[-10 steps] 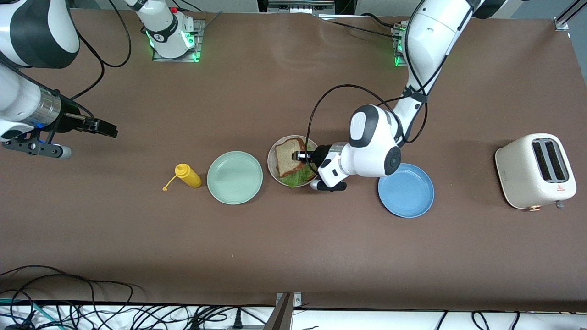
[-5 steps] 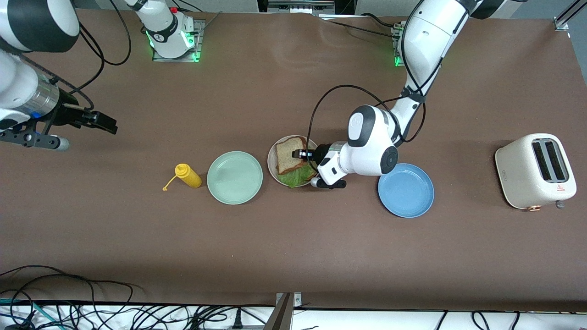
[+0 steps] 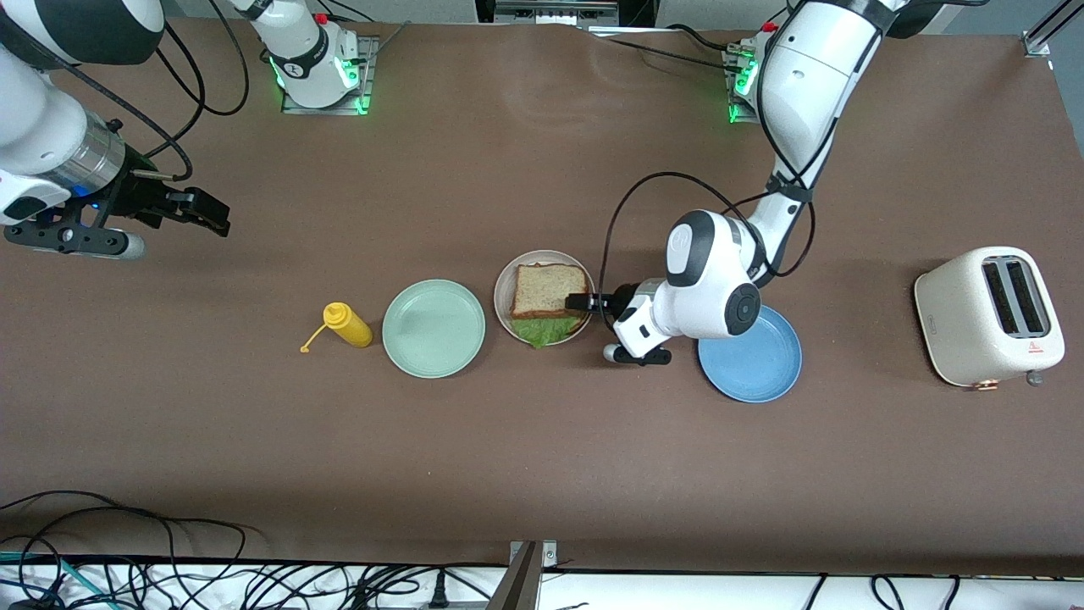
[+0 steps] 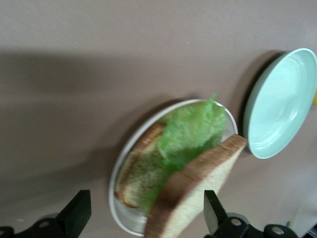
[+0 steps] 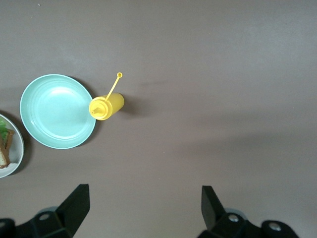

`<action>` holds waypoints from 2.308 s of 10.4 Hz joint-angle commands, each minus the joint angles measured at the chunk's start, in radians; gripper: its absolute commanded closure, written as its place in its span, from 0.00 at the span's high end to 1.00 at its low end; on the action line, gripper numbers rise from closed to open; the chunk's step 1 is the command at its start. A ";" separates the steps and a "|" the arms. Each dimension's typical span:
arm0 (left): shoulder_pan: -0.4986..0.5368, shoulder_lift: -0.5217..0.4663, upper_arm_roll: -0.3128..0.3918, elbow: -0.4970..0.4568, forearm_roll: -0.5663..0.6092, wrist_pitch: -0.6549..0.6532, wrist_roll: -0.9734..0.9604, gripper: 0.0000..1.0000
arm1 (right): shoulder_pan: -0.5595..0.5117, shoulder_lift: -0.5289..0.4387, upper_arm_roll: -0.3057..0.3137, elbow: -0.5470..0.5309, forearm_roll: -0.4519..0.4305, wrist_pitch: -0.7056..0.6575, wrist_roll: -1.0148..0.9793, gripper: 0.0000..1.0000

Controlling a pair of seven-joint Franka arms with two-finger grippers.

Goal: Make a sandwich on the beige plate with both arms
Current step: 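Lower the toast slice onto the lettuce with the left gripper, then open the left gripper and withdraw it from the sandwich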

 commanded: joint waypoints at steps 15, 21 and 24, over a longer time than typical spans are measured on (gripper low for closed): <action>0.164 -0.491 0.191 0.089 0.636 -0.426 -0.052 1.00 | -0.003 -0.019 -0.017 0.026 0.002 0.004 0.003 1.00; 0.282 -0.738 0.125 -0.002 0.636 -0.586 0.043 1.00 | -0.003 0.003 -0.015 0.059 0.001 0.001 0.006 1.00; 0.304 -0.777 0.120 -0.010 0.650 -0.677 0.049 1.00 | -0.003 0.003 -0.015 0.059 0.001 -0.004 0.009 1.00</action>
